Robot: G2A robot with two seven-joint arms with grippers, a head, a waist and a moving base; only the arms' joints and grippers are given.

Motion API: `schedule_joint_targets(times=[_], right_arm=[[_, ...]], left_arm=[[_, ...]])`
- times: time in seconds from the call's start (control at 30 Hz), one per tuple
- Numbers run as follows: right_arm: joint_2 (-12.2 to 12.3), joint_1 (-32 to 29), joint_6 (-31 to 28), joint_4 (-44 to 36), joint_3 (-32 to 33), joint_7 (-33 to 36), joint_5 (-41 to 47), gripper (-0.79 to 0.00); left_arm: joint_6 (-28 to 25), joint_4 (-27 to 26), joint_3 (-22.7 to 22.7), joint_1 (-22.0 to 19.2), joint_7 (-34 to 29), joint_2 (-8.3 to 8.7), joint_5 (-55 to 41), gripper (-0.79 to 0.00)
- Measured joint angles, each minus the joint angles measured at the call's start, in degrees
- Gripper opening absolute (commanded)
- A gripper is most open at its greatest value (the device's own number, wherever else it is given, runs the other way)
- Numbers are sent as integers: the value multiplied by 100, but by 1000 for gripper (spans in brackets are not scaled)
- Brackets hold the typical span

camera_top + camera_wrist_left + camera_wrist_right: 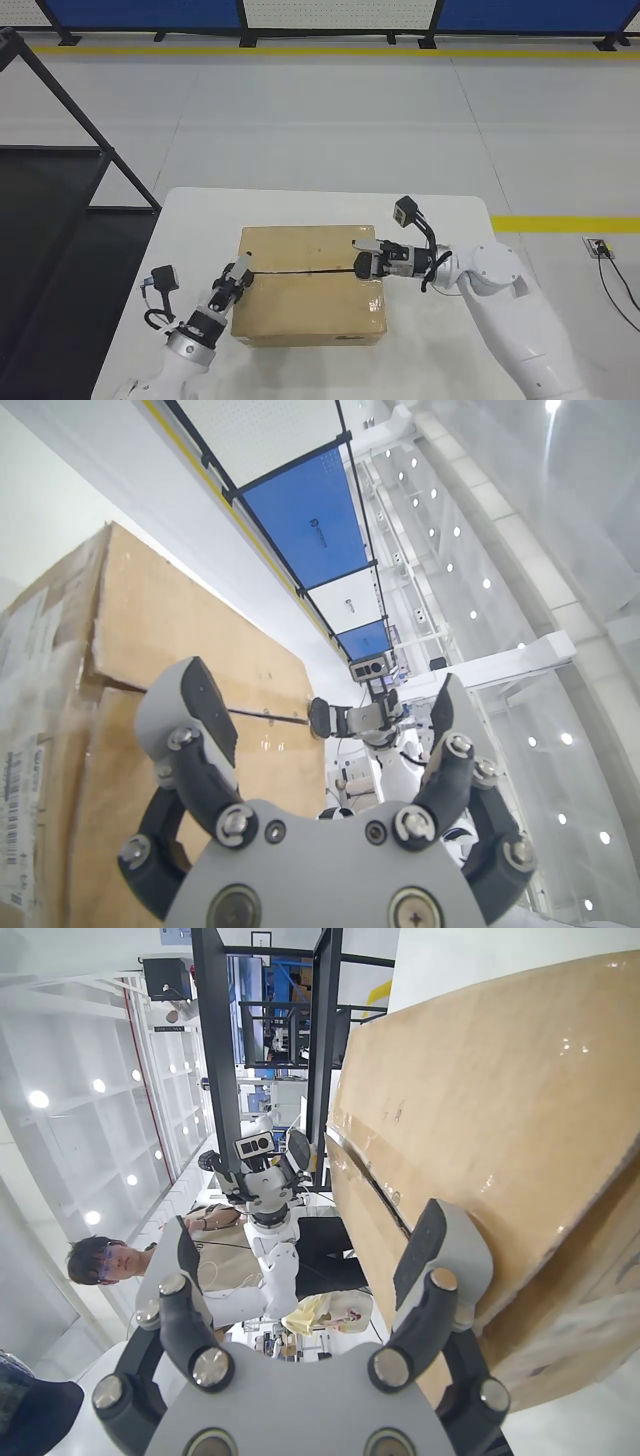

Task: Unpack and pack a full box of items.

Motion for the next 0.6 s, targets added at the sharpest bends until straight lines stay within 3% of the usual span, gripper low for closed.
schedule_joint_targets(times=[0.2, 0.4, 0.5, 0.6], right_arm=[[33, -51, -352, -15, -5, 46, -128, 0], [74, -84, -653, -126, -74, 133, -480, 0], [90, -101, -692, -237, -128, 142, -656, 0], [104, -110, -676, -308, -154, 106, -756, 0]], left_arm=[[-490, 63, -780, 576, 658, -19, -773, 0], [-786, 366, -1464, 1199, 808, -35, -1505, 0], [-705, 509, -1612, 1411, 558, -25, -1571, 0], [-640, 632, -1764, 1565, -217, -1, -2160, 0]])
